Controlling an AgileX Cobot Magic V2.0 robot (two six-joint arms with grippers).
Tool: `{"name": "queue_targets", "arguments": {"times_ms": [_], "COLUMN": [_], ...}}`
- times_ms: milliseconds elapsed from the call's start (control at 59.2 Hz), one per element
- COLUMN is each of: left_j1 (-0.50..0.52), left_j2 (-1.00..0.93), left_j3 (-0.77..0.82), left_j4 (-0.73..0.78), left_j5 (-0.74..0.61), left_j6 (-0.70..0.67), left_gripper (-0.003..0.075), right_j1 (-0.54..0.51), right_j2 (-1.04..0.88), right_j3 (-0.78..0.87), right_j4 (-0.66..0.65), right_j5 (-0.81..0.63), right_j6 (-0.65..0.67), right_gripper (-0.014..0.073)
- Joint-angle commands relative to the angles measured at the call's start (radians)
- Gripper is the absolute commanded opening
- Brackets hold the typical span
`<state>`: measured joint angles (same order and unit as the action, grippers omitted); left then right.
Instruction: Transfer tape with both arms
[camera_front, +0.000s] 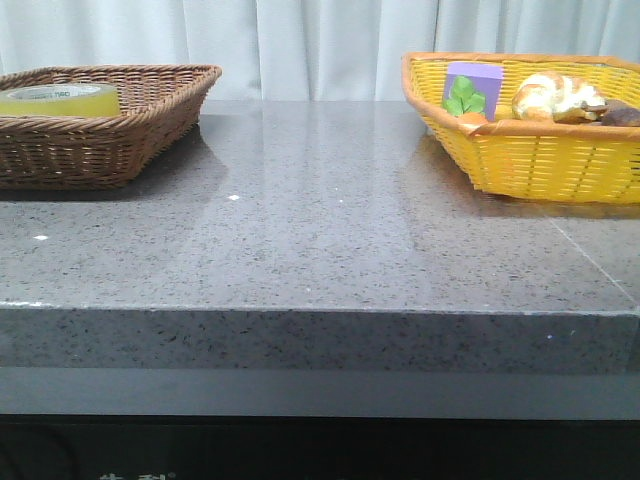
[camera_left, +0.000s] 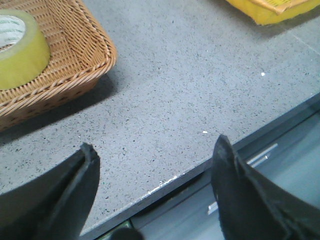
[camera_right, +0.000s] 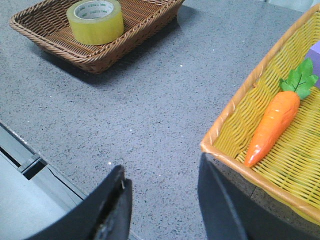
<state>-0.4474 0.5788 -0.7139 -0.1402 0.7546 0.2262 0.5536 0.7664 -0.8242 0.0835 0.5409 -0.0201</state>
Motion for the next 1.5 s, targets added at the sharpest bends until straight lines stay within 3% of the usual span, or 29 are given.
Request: {"name": "queue_targets", "arguments": {"times_ms": [0, 321, 406, 659, 743, 1318, 1487], "left_j1": [-0.008, -0.008, -0.008, -0.008, -0.008, -0.011, 0.076], "left_j2": [-0.074, -0.141, -0.141, -0.141, -0.141, -0.173, -0.3], "left_j3": [0.048, 0.128, 0.128, 0.128, 0.128, 0.14, 0.21], "left_j4": [-0.014, -0.033, -0.057, -0.06, -0.068, -0.068, -0.059], "left_j5": [-0.144, -0.279, -0.307, -0.318, -0.316, -0.321, -0.342], "left_j6": [-0.011, -0.011, -0.011, -0.011, -0.011, -0.011, -0.011], "left_gripper": [0.0473, 0.0462, 0.039, 0.0062, -0.0015, -0.002, -0.002], "right_j1": [-0.004, -0.004, -0.004, -0.004, -0.004, -0.004, -0.004], "right_j2": [-0.007, -0.007, -0.007, -0.007, -0.007, -0.007, -0.007], "right_j3": [-0.025, -0.025, -0.025, -0.025, -0.025, -0.025, -0.025], "right_j4": [-0.003, -0.003, -0.003, -0.003, -0.003, -0.003, -0.003], "right_j5": [-0.072, -0.066, -0.061, -0.044, -0.047, -0.047, -0.046], "right_j6": [-0.004, -0.004, -0.004, -0.004, -0.004, -0.004, -0.004], "right_gripper": [0.0348, 0.0344, 0.0289, -0.0107, -0.0113, -0.0116, -0.0116]}}
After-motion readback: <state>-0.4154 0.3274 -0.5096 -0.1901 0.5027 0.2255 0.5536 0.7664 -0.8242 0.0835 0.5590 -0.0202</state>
